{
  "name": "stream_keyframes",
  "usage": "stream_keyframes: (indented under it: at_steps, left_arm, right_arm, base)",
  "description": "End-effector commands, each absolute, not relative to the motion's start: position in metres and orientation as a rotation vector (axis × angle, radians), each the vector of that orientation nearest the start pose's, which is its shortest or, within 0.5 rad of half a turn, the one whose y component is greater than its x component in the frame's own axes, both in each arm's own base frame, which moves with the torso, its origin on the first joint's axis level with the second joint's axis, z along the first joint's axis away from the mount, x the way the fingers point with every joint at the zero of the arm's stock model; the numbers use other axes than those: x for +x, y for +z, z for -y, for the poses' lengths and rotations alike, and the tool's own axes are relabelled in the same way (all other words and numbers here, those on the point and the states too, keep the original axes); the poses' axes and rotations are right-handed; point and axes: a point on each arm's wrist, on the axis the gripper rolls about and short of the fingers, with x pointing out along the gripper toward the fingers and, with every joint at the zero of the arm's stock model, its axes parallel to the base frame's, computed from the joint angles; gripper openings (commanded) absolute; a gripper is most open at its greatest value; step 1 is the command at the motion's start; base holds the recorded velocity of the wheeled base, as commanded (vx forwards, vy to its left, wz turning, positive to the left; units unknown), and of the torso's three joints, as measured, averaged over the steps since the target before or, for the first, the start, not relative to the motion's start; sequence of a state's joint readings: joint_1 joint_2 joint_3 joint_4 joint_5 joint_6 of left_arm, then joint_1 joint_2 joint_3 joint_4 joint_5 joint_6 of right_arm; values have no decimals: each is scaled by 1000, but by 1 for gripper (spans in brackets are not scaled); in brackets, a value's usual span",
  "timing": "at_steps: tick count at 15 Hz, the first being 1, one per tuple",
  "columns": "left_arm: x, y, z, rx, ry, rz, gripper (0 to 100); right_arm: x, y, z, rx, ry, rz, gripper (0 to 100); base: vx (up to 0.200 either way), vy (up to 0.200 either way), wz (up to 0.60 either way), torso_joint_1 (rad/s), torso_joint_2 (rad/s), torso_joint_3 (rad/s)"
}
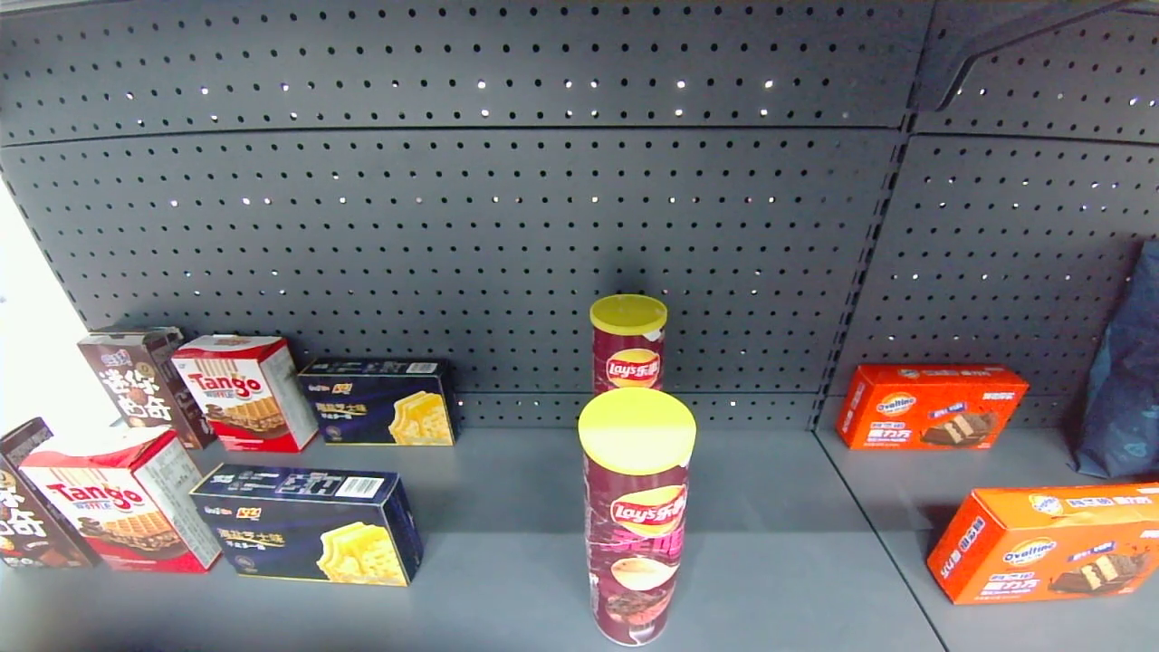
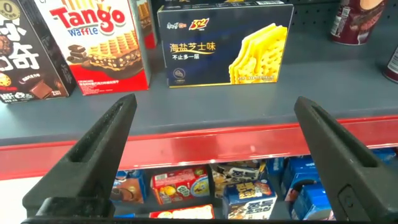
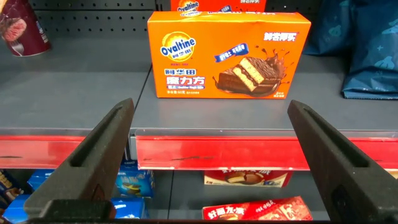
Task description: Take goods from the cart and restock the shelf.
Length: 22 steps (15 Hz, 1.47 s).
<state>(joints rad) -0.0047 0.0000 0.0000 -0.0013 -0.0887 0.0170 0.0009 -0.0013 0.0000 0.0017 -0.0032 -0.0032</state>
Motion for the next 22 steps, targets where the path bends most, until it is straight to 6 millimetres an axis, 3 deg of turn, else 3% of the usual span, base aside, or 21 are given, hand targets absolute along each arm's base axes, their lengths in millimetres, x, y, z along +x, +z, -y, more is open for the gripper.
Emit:
stream_keyframes:
  at_steps: [1,22]
  left_arm:
    - [-23,76,2,17,-94,2,100]
    - [-23,76,2,17,-94,2,100]
  right_arm:
    - [-23,75,0,-5,-2,-2,100]
    - [-23,75,0,-5,-3,-2,100]
  base:
    - [0,0,0,0,0,0]
    - [0,0,0,0,0,0]
